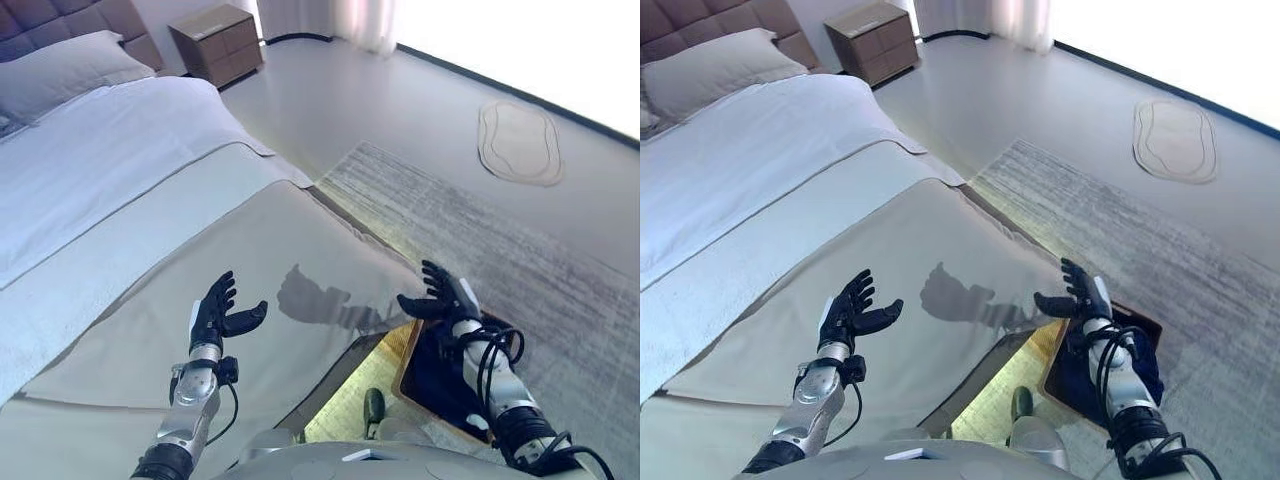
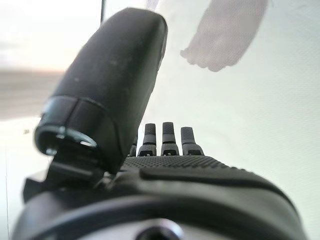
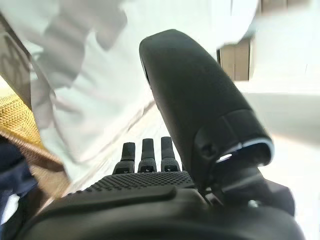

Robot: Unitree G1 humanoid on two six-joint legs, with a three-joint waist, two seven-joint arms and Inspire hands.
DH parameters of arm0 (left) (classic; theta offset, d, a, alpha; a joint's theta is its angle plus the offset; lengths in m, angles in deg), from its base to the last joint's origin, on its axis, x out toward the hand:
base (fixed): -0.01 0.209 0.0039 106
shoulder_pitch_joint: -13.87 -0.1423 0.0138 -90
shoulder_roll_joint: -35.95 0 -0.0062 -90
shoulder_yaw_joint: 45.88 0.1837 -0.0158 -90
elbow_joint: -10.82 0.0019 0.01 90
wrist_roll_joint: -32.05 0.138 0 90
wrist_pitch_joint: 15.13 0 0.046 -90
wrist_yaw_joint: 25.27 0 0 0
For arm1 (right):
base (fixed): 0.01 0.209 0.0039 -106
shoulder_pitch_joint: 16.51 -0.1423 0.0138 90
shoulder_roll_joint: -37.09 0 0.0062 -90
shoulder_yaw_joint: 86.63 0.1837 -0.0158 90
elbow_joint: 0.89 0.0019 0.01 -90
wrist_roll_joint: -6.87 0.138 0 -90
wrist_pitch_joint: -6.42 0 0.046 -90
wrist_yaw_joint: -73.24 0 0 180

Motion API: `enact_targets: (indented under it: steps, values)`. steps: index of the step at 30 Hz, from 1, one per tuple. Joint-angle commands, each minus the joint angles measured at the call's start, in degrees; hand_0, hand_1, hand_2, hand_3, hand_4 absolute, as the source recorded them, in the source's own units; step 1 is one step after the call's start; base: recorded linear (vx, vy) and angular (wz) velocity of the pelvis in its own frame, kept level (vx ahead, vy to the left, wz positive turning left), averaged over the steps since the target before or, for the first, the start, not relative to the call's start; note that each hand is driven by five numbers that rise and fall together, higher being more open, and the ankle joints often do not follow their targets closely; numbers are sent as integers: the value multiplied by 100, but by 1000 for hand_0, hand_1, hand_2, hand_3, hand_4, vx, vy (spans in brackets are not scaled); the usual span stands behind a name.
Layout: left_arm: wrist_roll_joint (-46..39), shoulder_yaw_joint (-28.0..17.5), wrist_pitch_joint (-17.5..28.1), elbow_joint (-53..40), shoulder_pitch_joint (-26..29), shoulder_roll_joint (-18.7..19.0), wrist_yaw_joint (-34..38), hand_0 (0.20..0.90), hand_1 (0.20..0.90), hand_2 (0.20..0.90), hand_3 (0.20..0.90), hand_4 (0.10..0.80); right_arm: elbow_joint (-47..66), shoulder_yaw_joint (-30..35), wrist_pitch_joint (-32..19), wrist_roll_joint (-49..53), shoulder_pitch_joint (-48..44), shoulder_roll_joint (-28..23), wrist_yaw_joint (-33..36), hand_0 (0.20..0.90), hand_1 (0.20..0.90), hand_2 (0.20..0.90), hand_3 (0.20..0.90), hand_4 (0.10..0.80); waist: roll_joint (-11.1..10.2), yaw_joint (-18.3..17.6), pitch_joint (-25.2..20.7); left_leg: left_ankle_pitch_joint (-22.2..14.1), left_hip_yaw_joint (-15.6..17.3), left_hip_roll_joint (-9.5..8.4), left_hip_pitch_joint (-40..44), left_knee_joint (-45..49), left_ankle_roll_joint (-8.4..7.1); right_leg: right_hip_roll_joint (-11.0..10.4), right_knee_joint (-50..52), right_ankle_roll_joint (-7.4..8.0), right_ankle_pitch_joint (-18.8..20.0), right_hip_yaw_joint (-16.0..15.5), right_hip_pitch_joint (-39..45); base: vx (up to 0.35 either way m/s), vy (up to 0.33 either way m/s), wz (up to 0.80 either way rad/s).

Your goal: Pick up the clothes from the bed and place them into the basket

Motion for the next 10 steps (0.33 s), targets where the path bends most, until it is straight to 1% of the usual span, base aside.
enact_targets:
  steps: [1,4,7,10]
  values:
    - [295,-155,596,447,376,150,-226,900,900,900,900,800,279,-8,-728,-328,-240,-132,-57,900,900,900,900,800,-41,80,-424,-135,-183,-43,-302,46,-70,-41,398,117,-891,-242,415,24,18,16]
    - [419,-111,485,825,401,86,-297,900,900,900,900,800,242,-155,-655,-556,-264,-91,29,900,900,900,900,800,-68,140,-440,-120,-272,-53,-325,39,-74,-62,437,130,-930,-296,427,17,23,16]
    - [409,-129,381,1249,435,-26,-468,900,900,900,900,800,58,-280,-528,-528,-306,5,-41,900,900,900,900,800,-87,210,-434,-125,-361,-62,-330,52,-65,-100,478,139,-966,-342,450,20,32,20]
    - [443,-151,386,1601,461,-132,-644,900,900,900,900,800,-116,-343,-399,-323,-298,145,-111,900,900,900,900,800,-103,251,-411,-136,-392,-73,-327,85,-42,-132,531,151,-980,-373,459,13,17,14]
